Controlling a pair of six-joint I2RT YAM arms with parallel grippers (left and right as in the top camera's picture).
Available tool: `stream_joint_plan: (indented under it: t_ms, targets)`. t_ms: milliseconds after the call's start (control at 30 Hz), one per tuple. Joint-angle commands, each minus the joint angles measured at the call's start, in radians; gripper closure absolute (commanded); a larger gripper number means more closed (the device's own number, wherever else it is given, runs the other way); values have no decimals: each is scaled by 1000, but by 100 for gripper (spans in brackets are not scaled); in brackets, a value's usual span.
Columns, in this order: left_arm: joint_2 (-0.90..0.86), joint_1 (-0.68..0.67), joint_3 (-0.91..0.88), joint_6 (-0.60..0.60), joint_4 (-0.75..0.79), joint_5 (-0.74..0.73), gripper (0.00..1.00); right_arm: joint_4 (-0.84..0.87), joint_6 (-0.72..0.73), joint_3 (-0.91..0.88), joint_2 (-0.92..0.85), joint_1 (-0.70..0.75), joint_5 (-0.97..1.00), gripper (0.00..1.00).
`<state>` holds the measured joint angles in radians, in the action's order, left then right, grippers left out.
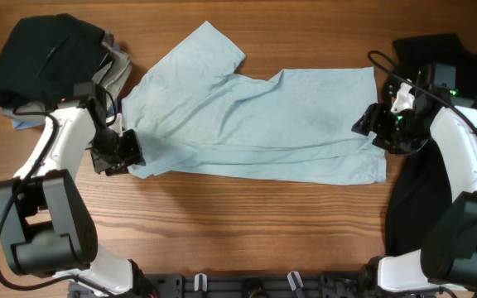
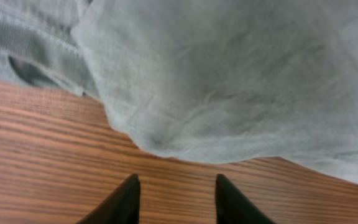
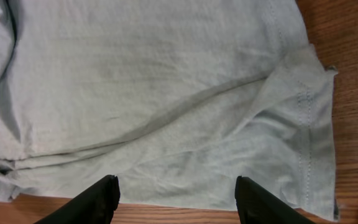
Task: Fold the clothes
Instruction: 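Release the shirt and retract both grippers toward the base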
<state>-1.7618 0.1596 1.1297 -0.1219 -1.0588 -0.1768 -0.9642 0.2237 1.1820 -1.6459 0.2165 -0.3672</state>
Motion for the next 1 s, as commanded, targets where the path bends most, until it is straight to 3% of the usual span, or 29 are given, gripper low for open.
stream_joint_plan:
  t_ms: [0,67,200,233,267,300,333,367,400,467,633,967]
  targets:
    - [18,-1,0,36,-24,-27,84,2,-109,-13,10,-6,-85,44]
    - [98,0,2,55,-34,-96,78,-6,-128,-13,98,-6,-86,41]
    - [357,-1,4,47,-53,-95,63,-53,-145,-12,377,-6,-78,35]
    - [426,-1,4,47,-53,-93,52,-65,-146,-12,468,-6,-72,33]
    - [505,-1,4,47,-48,-84,31,-74,-146,-12,542,-6,-58,32]
    - [587,-1,4,47,-41,-68,0,-87,-145,-12,642,-6,-29,30]
    - [667,-1,4,47,-33,-40,0,-97,-146,-12,707,-6,-1,27]
    - [726,-1,4,47,-30,-13,0,-106,-145,-12,769,-6,26,11]
    - [796,-1,4,47,-27,20,0,-115,-145,-12,845,-6,55,0]
    - [914,-1,4,47,-26,69,0,-117,-145,-12,978,-6,91,0]
    - [1039,-1,3,47,-27,101,0,-109,-145,-12,1126,-6,92,0]
    - [1052,-1,4,47,-24,100,0,-119,-145,-12,1151,-6,91,0]
